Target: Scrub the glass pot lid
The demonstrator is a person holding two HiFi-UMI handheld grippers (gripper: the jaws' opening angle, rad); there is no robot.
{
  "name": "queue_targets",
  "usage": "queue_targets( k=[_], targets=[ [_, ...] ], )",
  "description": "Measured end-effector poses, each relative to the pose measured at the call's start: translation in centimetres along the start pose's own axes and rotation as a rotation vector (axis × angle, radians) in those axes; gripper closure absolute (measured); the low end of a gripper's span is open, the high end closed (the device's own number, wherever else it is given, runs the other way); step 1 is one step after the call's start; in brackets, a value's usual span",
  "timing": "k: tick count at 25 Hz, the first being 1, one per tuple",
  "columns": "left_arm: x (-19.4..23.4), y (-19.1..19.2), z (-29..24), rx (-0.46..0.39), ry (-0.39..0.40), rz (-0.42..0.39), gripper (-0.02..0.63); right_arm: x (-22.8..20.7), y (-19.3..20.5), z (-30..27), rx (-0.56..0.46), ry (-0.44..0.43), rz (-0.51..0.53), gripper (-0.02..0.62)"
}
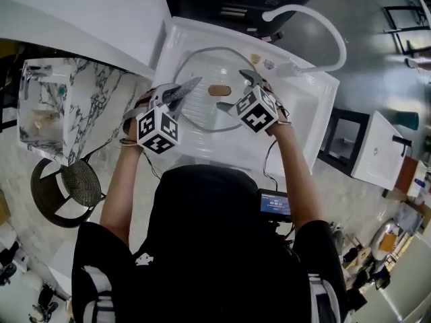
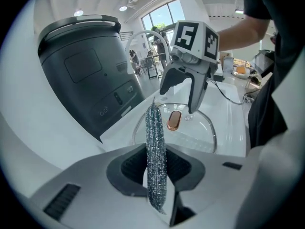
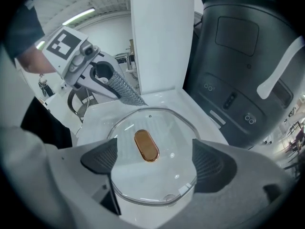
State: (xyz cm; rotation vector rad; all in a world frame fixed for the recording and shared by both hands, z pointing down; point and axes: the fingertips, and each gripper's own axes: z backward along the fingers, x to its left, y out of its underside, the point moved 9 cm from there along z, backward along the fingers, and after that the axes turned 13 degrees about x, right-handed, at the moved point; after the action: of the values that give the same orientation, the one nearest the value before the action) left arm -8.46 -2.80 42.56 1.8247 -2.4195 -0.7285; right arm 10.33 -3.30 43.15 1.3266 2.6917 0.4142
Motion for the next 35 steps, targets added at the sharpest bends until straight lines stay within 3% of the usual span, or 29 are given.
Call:
queue_targets(
  k=[12, 21, 22, 23, 24, 29, 35],
  targets=[
    [1.5, -3.6, 4.9, -0.147, -0.064, 0.058, 0.528, 1.3, -0.9, 5.2, -0.119, 0.078, -0.081, 0.104],
    [2.8, -6.0, 10.1, -0.297, -0.122, 0.129, 0.528, 2.6, -3.4, 10.3, -0.314, 0.092, -0.211, 0.114],
    [3.0, -6.2, 10.7, -0.314, -0.128, 0.135, 0.528, 2.6, -3.7, 10.9, -0.336, 0.117, -0.226, 0.152],
    [3.1, -6.3, 11.3, -0.331, -0.134, 0.142, 0.528, 2.6, -3.8, 11.6, -0.362, 0.15, -0.242, 0.307],
    [3.1, -6.4, 11.8, -0.347, -0.139, 0.148, 0.528, 2.6, -3.9, 12.3, -0.388, 0.18, -0.258, 0.411],
    [3.4, -6.1, 14.6, -0.425, -0.165, 0.181, 0.528, 3.4, -4.4, 15.0, -0.488, 0.235, -0.314, 0.512],
    [3.2, -5.4, 17.4, -0.524, -0.146, 0.209, 0.528, 5.4, -5.2, 17.5, -0.567, 0.272, -0.356, 0.579]
  ],
)
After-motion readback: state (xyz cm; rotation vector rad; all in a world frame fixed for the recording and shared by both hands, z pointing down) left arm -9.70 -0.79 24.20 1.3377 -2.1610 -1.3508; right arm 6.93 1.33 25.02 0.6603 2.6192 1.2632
